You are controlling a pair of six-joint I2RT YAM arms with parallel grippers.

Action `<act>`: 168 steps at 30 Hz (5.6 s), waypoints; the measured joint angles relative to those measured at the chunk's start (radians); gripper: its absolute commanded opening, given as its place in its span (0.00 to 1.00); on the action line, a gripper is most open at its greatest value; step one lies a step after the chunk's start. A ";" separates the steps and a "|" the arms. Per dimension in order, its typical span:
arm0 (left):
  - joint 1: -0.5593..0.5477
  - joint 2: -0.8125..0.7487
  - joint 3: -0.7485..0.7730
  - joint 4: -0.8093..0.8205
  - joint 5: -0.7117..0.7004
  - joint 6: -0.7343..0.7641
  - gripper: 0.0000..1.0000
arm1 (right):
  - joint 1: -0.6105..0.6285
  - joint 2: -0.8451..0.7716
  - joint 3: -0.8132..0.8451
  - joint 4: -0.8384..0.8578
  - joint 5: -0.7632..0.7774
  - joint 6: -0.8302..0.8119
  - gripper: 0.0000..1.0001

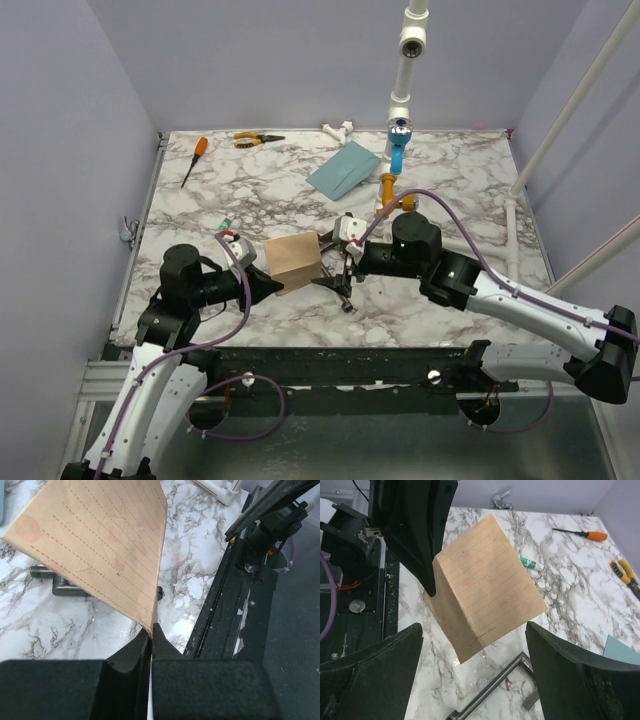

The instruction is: Place the letter into the envelope and seal it

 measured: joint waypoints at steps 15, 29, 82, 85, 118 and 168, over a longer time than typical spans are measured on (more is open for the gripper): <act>0.000 0.023 0.077 -0.129 0.000 0.157 0.00 | 0.000 -0.005 0.035 -0.027 -0.021 -0.096 0.92; 0.004 0.029 0.077 -0.140 -0.001 0.173 0.00 | 0.000 -0.079 0.021 0.022 -0.046 -0.093 0.93; 0.004 -0.005 0.196 -0.270 -0.115 0.478 0.93 | 0.032 0.281 0.111 0.061 -0.164 -0.169 0.01; 0.004 -0.053 0.196 -0.272 -0.153 0.509 0.99 | 0.033 0.262 0.111 0.062 -0.164 -0.171 0.01; -0.003 0.014 0.286 -0.303 -0.008 0.487 0.04 | 0.075 0.231 0.111 0.217 -0.342 -0.134 0.01; -0.016 -0.037 0.292 -0.314 -0.005 0.558 0.24 | 0.085 0.281 0.118 0.136 -0.164 -0.197 0.01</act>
